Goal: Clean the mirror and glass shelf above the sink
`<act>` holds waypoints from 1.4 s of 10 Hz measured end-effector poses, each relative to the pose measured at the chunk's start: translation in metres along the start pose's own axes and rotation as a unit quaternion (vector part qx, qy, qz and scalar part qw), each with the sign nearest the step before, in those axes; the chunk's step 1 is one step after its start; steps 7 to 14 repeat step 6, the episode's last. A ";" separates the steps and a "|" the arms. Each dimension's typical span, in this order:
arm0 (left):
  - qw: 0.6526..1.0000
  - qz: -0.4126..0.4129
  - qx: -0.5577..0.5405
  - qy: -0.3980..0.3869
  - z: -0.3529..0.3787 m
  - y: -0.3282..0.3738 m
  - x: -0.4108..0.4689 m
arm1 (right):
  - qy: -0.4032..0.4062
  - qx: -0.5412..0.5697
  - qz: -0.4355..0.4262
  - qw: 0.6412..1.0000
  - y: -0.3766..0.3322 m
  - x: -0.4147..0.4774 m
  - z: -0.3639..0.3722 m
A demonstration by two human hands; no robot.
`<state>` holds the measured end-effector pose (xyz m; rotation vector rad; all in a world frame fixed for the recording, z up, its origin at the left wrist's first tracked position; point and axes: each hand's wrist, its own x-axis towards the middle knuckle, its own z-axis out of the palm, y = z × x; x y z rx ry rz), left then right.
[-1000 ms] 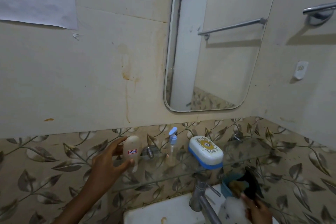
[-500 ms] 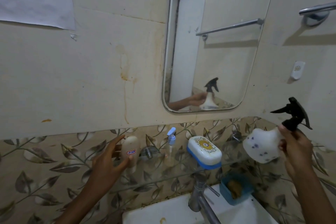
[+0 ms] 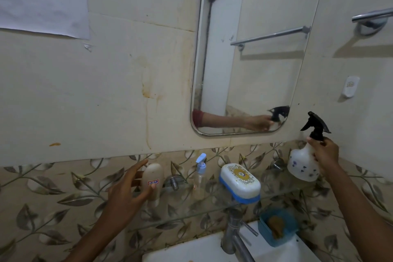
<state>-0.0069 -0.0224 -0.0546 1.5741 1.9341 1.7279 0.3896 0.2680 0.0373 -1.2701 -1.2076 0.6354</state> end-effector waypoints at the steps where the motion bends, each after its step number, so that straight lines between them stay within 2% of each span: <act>1: 1.000 0.003 0.012 0.000 0.001 0.001 0.000 | -0.008 -0.011 0.016 1.000 0.008 0.002 0.001; 4: 1.000 0.001 0.004 0.018 0.000 0.006 -0.004 | -0.032 -0.065 0.037 0.997 0.011 0.009 0.005; 5: 0.999 0.018 -0.010 0.041 -0.001 0.006 -0.007 | -0.026 -0.058 0.051 0.997 0.015 0.011 0.000; 6: 0.991 0.083 0.027 0.106 -0.004 0.016 -0.008 | 0.029 -0.069 0.029 0.997 0.021 0.009 -0.010; 14: 0.991 0.083 0.027 0.106 -0.004 0.016 -0.008 | 0.029 -0.069 0.029 0.997 0.021 0.009 -0.010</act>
